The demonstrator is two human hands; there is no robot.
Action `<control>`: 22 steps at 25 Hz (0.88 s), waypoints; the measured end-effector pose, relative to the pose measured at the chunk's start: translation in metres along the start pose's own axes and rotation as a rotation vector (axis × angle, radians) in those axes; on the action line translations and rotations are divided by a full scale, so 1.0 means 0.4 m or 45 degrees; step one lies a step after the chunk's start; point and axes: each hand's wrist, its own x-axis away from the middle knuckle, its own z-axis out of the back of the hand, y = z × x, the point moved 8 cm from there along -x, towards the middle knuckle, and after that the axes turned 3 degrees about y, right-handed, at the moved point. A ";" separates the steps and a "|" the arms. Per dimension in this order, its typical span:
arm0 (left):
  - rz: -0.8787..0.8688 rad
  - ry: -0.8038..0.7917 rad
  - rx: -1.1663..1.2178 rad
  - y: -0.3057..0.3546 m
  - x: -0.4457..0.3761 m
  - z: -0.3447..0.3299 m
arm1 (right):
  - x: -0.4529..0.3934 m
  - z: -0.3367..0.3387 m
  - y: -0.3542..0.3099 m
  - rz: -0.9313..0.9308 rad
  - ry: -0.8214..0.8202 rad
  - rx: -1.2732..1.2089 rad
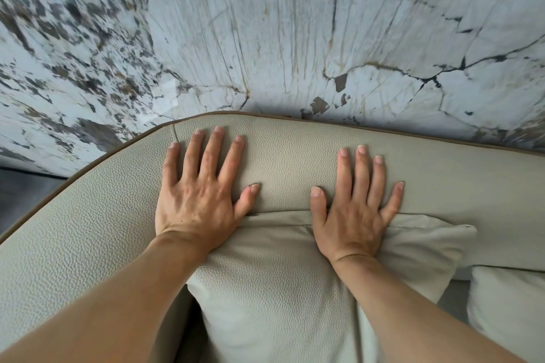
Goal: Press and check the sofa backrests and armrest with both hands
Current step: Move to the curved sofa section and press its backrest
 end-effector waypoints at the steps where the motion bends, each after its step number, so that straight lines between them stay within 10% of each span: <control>1: -0.002 0.004 -0.002 -0.001 -0.007 -0.002 | -0.005 -0.003 0.000 -0.005 0.001 -0.003; 22: -0.062 0.014 0.042 -0.009 -0.095 -0.042 | -0.064 -0.054 -0.005 -0.047 -0.025 -0.002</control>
